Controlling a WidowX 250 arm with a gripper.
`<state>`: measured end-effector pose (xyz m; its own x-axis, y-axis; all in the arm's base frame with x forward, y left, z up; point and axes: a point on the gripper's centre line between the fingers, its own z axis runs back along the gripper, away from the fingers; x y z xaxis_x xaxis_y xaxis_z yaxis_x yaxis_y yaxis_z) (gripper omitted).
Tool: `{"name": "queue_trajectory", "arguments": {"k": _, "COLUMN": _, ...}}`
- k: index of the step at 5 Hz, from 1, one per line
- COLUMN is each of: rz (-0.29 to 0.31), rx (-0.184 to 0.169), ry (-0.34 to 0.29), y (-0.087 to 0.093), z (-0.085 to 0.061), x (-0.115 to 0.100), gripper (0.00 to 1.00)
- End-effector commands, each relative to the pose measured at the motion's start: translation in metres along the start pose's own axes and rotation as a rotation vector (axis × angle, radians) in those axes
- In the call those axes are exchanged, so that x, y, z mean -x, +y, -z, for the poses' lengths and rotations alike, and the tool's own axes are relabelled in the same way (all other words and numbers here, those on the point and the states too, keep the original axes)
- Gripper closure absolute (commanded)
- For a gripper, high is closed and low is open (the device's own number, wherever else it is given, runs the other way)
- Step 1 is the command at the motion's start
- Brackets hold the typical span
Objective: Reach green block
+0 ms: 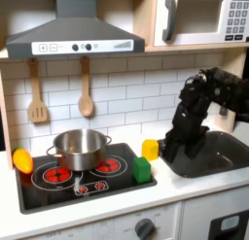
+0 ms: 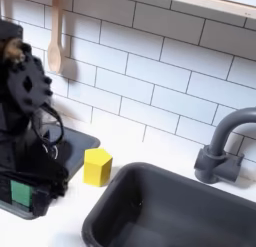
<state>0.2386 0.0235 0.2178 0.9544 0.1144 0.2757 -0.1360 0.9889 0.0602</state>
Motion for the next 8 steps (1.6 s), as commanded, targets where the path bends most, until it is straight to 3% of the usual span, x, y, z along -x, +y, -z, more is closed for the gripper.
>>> {"name": "queue_trajectory", "arguments": {"k": 1, "rz": -0.016, "rx": -0.010, "ry": -0.014, "y": 0.014, "z": 0.008, "x": -0.016, "gripper": 0.00}}
{"name": "queue_trajectory", "arguments": {"k": 3, "rz": -0.032, "rx": -0.023, "ry": -0.022, "y": 0.023, "z": 0.015, "x": -0.029, "gripper": 0.00}}
{"name": "queue_trajectory", "arguments": {"k": 5, "rz": -0.017, "rx": 0.007, "ry": -0.018, "y": 0.025, "z": 0.024, "x": -0.040, "gripper": 0.00}}
{"name": "queue_trajectory", "arguments": {"k": 8, "rz": 0.005, "rx": 0.010, "ry": 0.031, "y": 0.032, "z": 0.034, "x": -0.045, "gripper": 0.00}}
